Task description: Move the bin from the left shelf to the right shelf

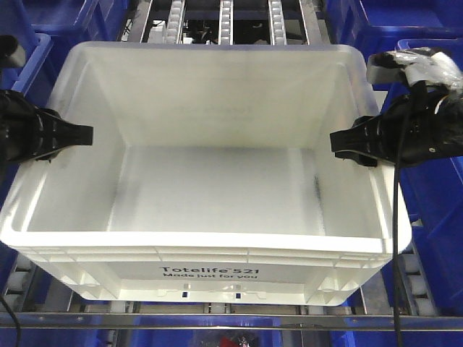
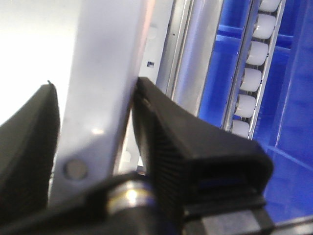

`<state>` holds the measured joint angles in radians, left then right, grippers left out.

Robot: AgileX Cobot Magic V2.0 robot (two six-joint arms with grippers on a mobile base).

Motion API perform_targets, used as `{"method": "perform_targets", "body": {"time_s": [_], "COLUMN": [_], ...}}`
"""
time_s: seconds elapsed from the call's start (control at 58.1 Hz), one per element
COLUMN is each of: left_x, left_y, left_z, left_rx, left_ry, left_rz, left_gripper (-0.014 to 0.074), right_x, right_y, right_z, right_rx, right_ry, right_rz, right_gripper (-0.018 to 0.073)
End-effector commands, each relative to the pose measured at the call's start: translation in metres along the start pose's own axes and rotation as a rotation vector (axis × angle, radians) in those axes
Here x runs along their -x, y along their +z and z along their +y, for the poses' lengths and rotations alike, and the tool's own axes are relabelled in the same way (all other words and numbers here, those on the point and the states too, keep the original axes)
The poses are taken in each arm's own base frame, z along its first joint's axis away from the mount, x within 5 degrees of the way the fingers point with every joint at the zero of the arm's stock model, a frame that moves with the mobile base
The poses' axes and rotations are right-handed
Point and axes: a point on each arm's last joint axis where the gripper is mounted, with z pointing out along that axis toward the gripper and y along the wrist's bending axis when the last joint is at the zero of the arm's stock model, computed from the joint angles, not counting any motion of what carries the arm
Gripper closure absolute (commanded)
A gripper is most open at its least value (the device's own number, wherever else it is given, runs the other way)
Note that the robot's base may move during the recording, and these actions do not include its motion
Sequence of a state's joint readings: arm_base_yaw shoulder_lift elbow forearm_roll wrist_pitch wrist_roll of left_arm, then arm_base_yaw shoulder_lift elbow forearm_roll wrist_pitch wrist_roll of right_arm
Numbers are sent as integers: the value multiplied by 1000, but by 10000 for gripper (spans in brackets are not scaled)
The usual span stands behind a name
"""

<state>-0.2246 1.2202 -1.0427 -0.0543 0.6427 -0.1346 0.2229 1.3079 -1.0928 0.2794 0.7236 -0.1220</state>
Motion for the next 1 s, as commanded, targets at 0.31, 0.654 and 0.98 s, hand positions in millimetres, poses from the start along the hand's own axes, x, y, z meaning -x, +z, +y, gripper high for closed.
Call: {"method": "perform_targets", "body": {"time_s": [0.31, 0.654, 0.98], "left_x": [19, 10, 12], "left_y": [-64, -72, -73], "left_z": [-7, -6, -6], "left_rx": [-50, -43, -46], "left_ry": [32, 32, 32], "left_rz": [-275, -208, -232], "left_gripper": [604, 604, 604], "right_x": [13, 9, 9], "right_y": [-51, -71, -71], "right_z": [9, 15, 15], "right_rx": [6, 45, 46], "right_ry": [-45, -26, -26], "right_rz": [-196, -231, -233], "right_gripper": [564, 564, 564]}}
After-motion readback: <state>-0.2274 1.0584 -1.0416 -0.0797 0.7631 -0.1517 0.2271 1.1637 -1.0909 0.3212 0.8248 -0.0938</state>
